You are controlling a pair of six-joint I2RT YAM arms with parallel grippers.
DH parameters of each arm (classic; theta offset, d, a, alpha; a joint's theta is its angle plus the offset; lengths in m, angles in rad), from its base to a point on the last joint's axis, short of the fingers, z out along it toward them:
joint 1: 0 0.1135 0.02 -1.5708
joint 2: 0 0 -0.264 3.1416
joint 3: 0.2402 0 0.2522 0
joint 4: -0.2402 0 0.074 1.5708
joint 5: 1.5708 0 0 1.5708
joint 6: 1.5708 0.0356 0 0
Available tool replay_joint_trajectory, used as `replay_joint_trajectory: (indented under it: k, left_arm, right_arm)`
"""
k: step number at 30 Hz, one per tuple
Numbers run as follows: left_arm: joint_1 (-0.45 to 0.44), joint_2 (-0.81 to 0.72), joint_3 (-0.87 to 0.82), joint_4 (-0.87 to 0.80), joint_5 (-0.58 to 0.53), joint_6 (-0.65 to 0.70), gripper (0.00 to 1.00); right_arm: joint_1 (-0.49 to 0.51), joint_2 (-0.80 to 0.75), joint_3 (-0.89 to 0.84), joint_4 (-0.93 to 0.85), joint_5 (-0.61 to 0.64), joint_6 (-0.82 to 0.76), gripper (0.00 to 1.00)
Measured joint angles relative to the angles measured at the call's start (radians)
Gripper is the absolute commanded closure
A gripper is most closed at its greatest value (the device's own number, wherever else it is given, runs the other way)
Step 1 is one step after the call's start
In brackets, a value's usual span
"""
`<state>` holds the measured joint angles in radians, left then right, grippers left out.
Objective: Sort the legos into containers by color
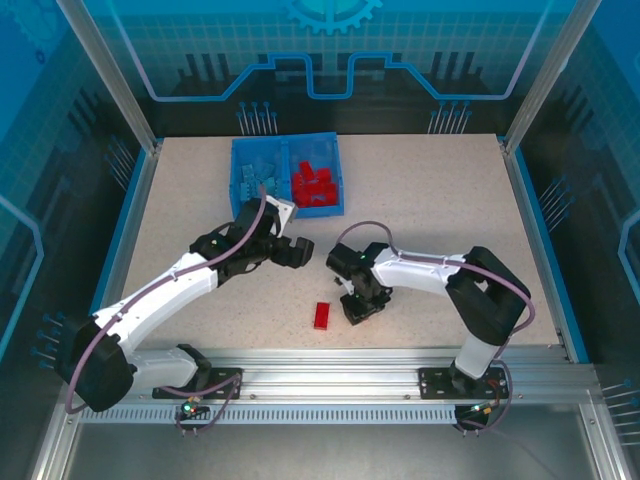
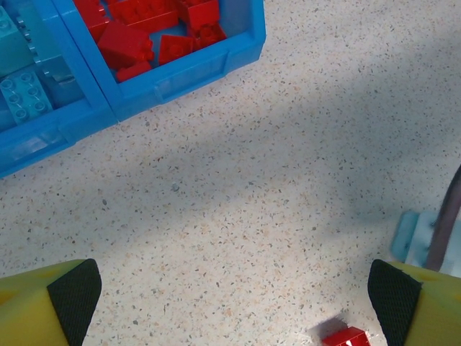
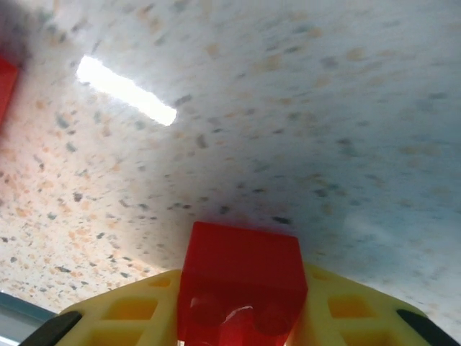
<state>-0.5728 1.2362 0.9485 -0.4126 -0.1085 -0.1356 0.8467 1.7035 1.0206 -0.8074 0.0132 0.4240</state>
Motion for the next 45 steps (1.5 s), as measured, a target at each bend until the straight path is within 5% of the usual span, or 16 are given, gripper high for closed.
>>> replay_joint_trajectory:
  k: [5,13,29,45]
  left_arm:
    - [0.000,-0.018,-0.004,0.003,0.001,0.000,0.01]
    - [-0.002,-0.031,-0.010,0.045,0.025,-0.031,0.01]
    - [-0.019,-0.031,-0.009,-0.144,-0.087,-0.269,0.01]
    - [-0.019,-0.050,-0.009,-0.212,-0.081,-0.346,0.02]
  right_arm:
    - [-0.127,-0.128,0.049,-0.018,0.011,0.012,0.71]
    - [-0.270,-0.058,0.485,-0.018,0.049,-0.045,0.71]
    - [-0.293,0.790,1.568,-0.139,0.053,-0.113,0.62]
    - [-0.296,0.776,1.612,-0.178,-0.041,-0.057,0.48]
